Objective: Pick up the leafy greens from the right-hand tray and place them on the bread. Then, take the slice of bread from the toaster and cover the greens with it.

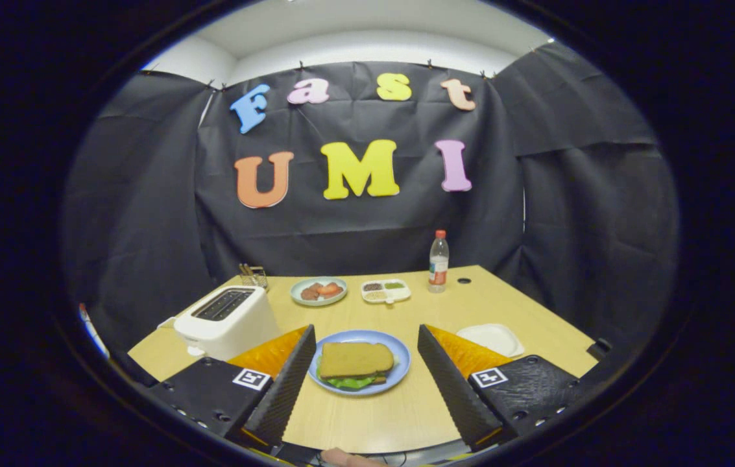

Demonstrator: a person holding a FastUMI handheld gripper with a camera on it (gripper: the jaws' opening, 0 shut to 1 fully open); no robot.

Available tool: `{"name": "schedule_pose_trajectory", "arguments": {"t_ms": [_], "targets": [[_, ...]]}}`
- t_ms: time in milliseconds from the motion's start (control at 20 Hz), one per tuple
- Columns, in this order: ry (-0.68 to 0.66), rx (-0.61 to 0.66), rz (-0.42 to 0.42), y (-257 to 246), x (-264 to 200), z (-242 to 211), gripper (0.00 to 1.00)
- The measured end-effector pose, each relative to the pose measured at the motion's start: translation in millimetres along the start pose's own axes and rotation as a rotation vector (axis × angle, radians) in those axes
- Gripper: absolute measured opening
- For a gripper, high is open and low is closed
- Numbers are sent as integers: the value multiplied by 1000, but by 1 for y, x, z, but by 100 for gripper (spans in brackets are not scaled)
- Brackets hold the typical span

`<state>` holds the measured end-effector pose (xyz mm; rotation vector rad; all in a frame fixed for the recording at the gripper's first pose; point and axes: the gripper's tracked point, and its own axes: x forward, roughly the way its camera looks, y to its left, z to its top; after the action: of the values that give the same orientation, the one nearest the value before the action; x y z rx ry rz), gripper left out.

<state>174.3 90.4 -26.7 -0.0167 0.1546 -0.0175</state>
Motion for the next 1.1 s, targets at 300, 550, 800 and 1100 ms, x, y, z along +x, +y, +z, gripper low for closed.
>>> {"name": "schedule_pose_trajectory", "arguments": {"t_ms": [300,550,800,1100], "targets": [[-177,-79,-11,13,-99,50,96],[-201,-73,-36,-14,-143,49,95],[-206,-35,-70,-54,-160,47,95],[-209,-25,-70,-64,-162,51,95]]}}
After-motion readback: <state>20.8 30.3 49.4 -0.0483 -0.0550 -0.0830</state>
